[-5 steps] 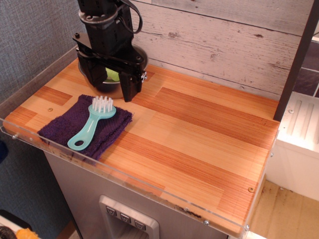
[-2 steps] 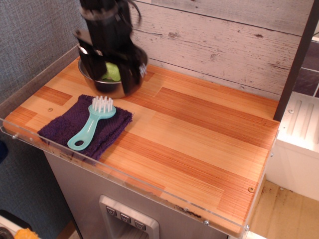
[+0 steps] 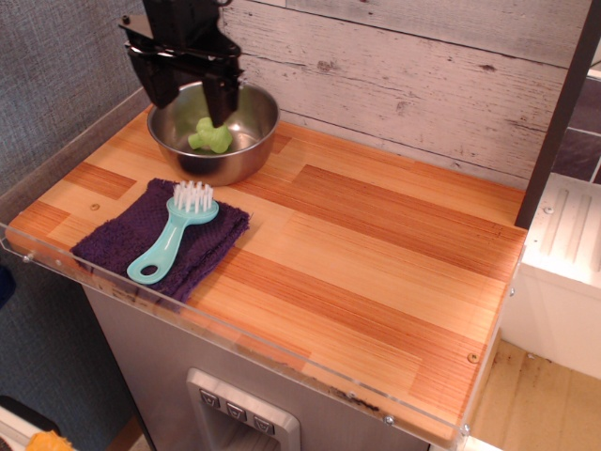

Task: Move the broccoli and place to the far right middle of table

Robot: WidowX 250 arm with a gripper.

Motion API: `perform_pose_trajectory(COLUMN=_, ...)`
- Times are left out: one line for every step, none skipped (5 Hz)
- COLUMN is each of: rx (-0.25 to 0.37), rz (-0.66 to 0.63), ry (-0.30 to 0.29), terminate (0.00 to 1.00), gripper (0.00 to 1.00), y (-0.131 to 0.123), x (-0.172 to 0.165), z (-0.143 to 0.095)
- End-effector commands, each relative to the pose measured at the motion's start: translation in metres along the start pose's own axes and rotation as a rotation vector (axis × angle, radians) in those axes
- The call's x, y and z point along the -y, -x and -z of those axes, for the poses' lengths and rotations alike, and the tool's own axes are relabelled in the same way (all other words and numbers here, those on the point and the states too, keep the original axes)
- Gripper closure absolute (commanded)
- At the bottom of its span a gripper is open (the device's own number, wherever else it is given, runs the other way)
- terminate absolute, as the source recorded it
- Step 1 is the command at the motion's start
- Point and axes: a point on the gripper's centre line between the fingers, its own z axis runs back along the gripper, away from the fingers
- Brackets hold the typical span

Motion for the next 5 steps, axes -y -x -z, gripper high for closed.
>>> perform_pose_trajectory(rx=0.033, rz=-0.045, ry=-0.007, terminate=0.0, gripper=0.0, y=-0.032, x=-0.018, z=0.027)
perform_pose_trajectory(rx=0.028, rz=-0.048, ry=0.001, terminate=0.0, gripper=0.0, y=-0.041, x=-0.018, z=0.038)
perform_pose_trajectory(rx=-0.007, rz=-0.026, ry=-0.007, terminate=0.0, gripper=0.0, y=-0.045, x=-0.015, z=0.053)
perform_pose_trajectory(rx=-0.034, rz=-0.028, ry=-0.009, terminate=0.0, gripper=0.0, y=-0.045, x=-0.013, z=0.065)
perform_pose_trajectory(rx=-0.058, rz=-0.038, ry=-0.005, terminate=0.0, gripper=0.0, y=-0.043, x=-0.012, z=0.075)
